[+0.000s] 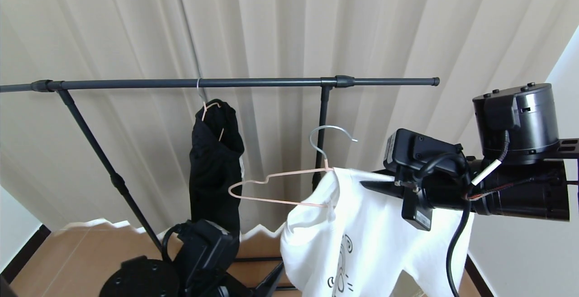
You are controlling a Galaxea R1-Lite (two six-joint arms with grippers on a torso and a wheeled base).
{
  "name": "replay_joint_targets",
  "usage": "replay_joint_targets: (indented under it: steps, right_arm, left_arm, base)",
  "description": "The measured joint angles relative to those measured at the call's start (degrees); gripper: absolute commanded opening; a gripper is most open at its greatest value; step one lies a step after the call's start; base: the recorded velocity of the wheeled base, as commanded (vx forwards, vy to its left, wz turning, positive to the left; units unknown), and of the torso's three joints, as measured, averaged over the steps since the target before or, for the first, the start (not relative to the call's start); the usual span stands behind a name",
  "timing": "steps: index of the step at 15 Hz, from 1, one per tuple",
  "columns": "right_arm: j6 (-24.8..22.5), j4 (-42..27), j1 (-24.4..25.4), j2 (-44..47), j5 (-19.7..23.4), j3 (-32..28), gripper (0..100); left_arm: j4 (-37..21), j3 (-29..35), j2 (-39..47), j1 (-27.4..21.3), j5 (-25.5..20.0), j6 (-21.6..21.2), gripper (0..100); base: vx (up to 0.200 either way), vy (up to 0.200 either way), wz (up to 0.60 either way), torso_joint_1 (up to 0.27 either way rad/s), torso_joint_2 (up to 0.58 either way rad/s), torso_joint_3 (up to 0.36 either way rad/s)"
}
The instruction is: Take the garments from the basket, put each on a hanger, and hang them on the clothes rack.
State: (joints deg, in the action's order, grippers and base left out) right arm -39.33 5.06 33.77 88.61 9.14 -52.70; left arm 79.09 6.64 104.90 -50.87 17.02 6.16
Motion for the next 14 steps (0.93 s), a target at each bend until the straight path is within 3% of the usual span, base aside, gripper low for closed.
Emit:
replay_joint_targets:
  steps: [2, 5, 8, 14]
  right_arm:
    - [0.7, 1.1, 0.6, -0.2, 0.0, 0.9, 0]
    - [2.3, 8.7, 1.1, -0.5, -0.1, 5.0, 0]
    - [2.5, 9.6, 2.1, -1.8, -0.2, 7.3, 0]
    - [3.2, 9.7, 3.7, -3.9, -0.3, 8.8, 0]
  left_arm:
    - [0.0, 2.6, 3.3, -0.7, 3.5, 0.5, 100]
    - [0.1, 6.6, 7.3, -0.9, 9.3, 1.3, 100]
    - [0.3, 9.8, 10.8, -1.0, 14.9, 1.4, 100]
    - [0.3, 13.0, 13.9, -0.8, 15.8, 1.1, 100]
  base:
    - [0.0, 0.0, 0.0, 0.0, 0.0, 0.0]
    - [0.0, 0.0, 0.0, 0.0, 0.0, 0.0]
    - [0.0, 0.0, 0.0, 0.0, 0.0, 0.0]
    - [0.0, 0.0, 0.0, 0.0, 0.0, 0.0]
